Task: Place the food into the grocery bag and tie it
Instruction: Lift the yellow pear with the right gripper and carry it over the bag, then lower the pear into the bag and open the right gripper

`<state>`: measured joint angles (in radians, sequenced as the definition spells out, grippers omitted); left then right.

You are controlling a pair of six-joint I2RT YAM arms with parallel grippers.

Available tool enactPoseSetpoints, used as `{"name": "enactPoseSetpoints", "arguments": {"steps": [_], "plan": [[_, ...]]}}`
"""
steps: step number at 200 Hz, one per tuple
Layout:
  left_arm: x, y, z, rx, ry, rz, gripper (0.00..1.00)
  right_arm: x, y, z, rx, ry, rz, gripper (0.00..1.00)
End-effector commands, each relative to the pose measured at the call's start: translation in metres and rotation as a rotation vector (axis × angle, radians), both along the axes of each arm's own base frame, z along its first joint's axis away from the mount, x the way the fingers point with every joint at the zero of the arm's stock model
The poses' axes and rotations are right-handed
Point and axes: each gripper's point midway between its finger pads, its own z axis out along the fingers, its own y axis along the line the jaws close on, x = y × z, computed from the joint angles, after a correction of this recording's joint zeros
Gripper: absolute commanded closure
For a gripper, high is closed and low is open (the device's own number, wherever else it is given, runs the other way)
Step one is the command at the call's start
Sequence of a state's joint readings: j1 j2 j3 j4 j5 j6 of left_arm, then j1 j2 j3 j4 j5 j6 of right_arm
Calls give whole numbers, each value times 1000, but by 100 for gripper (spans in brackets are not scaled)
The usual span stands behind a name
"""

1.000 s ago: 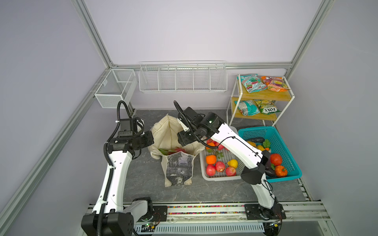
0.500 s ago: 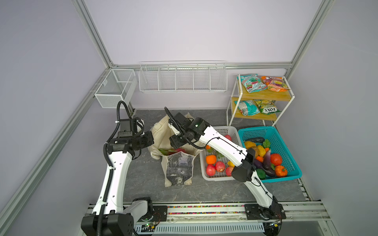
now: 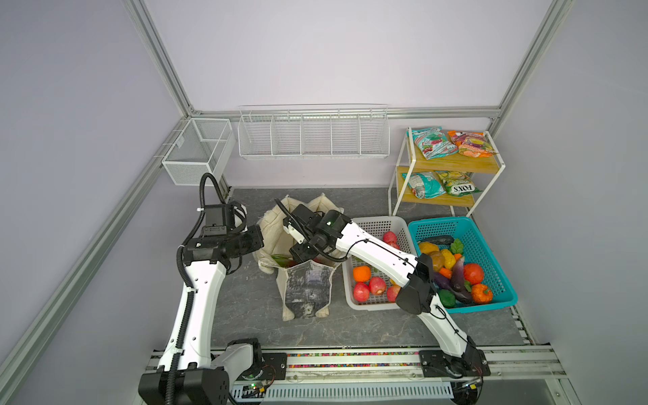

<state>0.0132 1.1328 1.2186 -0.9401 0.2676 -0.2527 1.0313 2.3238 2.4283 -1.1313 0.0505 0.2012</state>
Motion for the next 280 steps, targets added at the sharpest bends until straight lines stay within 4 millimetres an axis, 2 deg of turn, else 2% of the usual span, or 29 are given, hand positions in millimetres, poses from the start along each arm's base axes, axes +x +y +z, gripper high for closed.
{"name": "enactPoseSetpoints", "arguments": {"steps": [1, 74, 130, 154, 224, 243, 280], "plan": [[-5, -2, 1, -11, -4, -9, 100, -3, 1, -25, -42, 27, 39, 38], [-3, -2, 2, -12, -6, -12, 100, 13, 4, -51, -34, 66, -6, 37], [-4, -3, 3, -15, -11, -14, 100, 24, 7, -60, -28, 60, -39, 33], [-4, -3, 5, -15, -18, -15, 100, 31, 6, -52, -22, 25, -52, 28], [-5, -3, 6, -15, -22, -14, 100, 39, 10, -36, 6, -35, -64, 0], [-5, -2, 6, -14, -22, -10, 100, 41, 13, -30, 18, -56, -65, 12], [-6, -2, 5, -12, -20, -6, 100, 41, 17, -14, 31, -110, -53, 12]]}}
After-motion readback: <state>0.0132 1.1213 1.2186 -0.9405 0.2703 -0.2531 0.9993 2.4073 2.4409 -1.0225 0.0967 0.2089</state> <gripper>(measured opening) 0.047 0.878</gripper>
